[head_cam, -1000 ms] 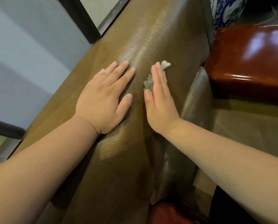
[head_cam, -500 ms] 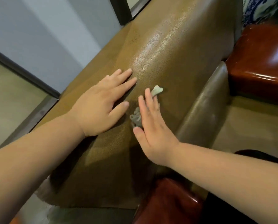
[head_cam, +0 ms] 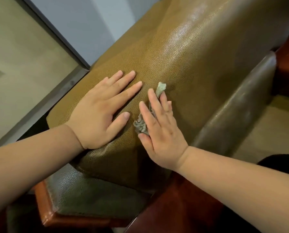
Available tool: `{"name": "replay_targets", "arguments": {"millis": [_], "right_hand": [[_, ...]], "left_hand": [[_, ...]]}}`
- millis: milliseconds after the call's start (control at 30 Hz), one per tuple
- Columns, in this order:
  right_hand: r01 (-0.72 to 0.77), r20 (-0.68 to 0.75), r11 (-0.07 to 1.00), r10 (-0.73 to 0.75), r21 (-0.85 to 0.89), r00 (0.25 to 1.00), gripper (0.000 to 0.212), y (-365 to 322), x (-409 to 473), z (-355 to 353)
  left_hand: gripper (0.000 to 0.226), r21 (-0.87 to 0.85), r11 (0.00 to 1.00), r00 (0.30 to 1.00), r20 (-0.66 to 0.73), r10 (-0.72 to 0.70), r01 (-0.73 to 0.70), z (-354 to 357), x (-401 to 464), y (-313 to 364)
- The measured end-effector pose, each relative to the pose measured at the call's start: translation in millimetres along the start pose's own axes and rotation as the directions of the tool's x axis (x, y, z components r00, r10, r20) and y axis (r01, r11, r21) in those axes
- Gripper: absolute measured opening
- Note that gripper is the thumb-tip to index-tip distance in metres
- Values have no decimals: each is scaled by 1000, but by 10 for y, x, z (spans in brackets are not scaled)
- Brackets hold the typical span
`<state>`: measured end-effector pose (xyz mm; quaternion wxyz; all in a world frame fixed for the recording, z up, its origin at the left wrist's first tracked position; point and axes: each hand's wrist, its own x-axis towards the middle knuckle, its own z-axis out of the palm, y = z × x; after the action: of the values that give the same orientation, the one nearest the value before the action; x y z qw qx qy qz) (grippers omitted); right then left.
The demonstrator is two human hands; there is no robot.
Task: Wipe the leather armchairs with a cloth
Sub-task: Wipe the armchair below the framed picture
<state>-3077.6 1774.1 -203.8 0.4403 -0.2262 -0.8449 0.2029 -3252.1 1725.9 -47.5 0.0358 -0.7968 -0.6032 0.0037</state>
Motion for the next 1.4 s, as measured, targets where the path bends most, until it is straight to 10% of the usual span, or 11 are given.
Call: {"name": "replay_targets", "arguments": {"millis": [67, 267, 533, 667, 767, 867, 1033, 1167, 1300, 1400], "right_hand": [[51, -13, 997, -52, -62, 999, 65, 296, 36, -94], [-492, -123, 868, 496, 61, 860, 72, 687, 37, -279], [42, 65, 999, -41, -22, 997, 67, -537, -457, 316], [-171, 79, 968, 188, -185, 979, 71, 13, -392, 58], [-769, 88, 637, 770, -51, 632, 66, 289, -403, -107], [-914, 163, 347, 910, 211, 383, 68, -197, -397, 28], [-554, 204, 776, 515, 301, 832, 84, -1559, -425, 438], [-305, 127, 951, 297, 49, 946, 79, -1251, -403, 481], [-398, 42, 910, 405, -114, 913, 79, -523, -590, 387], [-785, 100, 612, 779, 91, 619, 72, -317, -771, 404]], "left_hand": [[65, 7, 1000, 1000, 1, -2, 2, 17, -9, -3], [64, 20, 1000, 999, -38, -3, 4, 52, -11, -17], [63, 11, 1000, 999, -24, -26, 26, 1, -31, 49], [51, -133, 983, 974, -171, -150, 128, -44, -301, 53], [56, -139, 981, 964, -209, -166, 139, 86, -875, 14], [59, 13, 997, 939, -338, -62, 71, 300, -1189, -10], [58, 22, 999, 921, -389, -25, 37, 368, -1135, -83], [57, 43, 998, 912, -410, -20, 42, 408, -1151, -72], [55, 53, 998, 900, -437, -12, 39, 435, -1143, -89], [55, 63, 997, 899, -438, -17, 50, 432, -1138, -92]]}}
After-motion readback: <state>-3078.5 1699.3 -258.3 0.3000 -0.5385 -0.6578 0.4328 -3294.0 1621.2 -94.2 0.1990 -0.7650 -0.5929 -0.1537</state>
